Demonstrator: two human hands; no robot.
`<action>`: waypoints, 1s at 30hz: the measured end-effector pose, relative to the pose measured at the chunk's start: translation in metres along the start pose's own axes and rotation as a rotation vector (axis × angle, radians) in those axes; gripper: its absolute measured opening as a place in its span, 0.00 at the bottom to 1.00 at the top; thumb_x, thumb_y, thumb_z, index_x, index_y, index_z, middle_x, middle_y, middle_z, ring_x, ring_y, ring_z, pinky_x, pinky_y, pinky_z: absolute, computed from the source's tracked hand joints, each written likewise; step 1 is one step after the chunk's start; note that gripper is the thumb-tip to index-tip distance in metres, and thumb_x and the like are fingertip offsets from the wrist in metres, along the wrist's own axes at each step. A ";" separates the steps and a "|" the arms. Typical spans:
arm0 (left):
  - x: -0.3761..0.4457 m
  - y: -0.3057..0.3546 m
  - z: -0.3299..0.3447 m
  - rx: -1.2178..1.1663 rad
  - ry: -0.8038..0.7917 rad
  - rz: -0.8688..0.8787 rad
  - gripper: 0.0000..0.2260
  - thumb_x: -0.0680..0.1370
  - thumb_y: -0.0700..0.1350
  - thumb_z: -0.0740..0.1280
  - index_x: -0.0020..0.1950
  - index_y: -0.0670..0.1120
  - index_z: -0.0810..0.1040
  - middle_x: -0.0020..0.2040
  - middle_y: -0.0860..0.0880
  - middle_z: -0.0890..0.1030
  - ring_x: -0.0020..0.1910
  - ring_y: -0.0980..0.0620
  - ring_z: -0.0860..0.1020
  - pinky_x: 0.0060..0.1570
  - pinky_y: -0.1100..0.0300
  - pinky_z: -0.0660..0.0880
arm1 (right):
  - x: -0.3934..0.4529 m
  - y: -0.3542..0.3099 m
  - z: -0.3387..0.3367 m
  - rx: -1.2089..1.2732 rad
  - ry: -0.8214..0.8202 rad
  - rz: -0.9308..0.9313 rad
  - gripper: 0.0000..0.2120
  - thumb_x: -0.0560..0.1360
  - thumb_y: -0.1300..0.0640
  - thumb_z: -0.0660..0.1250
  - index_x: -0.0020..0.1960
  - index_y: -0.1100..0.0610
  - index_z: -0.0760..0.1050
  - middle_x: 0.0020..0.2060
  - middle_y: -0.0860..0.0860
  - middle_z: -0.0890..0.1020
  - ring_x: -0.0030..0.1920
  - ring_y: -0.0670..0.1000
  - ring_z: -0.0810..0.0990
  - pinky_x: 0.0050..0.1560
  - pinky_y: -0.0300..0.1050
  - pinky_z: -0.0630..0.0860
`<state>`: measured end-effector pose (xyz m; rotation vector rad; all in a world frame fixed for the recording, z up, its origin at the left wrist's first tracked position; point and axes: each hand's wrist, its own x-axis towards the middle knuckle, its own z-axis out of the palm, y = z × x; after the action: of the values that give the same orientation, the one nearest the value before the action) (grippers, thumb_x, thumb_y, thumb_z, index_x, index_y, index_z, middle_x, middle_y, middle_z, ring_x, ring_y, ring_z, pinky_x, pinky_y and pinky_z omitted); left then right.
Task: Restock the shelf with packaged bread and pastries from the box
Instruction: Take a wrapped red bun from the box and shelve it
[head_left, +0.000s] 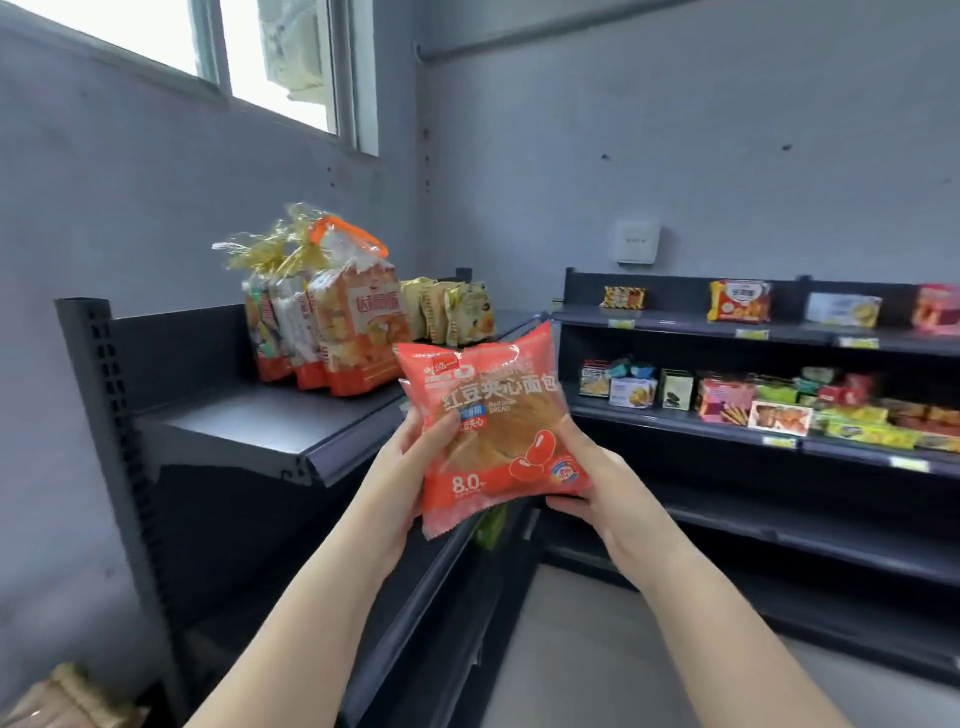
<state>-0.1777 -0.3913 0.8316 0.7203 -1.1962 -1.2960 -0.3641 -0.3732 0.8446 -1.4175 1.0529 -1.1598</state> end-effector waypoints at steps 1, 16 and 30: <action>0.007 -0.004 0.009 -0.007 -0.008 -0.016 0.24 0.69 0.52 0.71 0.64 0.49 0.74 0.55 0.43 0.83 0.44 0.45 0.84 0.42 0.50 0.82 | 0.001 0.001 -0.008 0.008 0.017 -0.009 0.27 0.61 0.32 0.58 0.52 0.46 0.78 0.47 0.45 0.86 0.52 0.45 0.82 0.60 0.48 0.73; 0.182 -0.061 0.105 0.033 -0.152 -0.109 0.27 0.68 0.51 0.68 0.67 0.49 0.72 0.55 0.44 0.84 0.47 0.45 0.84 0.46 0.53 0.82 | 0.114 0.017 -0.149 0.060 0.150 -0.061 0.13 0.73 0.42 0.62 0.53 0.46 0.78 0.47 0.44 0.86 0.43 0.39 0.84 0.43 0.32 0.73; 0.345 -0.109 0.127 0.170 -0.242 -0.095 0.31 0.65 0.57 0.69 0.67 0.52 0.70 0.56 0.48 0.83 0.50 0.47 0.84 0.50 0.53 0.81 | 0.256 0.039 -0.221 0.061 0.271 -0.032 0.12 0.77 0.44 0.61 0.56 0.45 0.77 0.46 0.42 0.85 0.40 0.36 0.83 0.35 0.25 0.73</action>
<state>-0.3800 -0.7164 0.8538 0.7651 -1.4965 -1.4011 -0.5403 -0.6639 0.8521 -1.2568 1.1733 -1.4244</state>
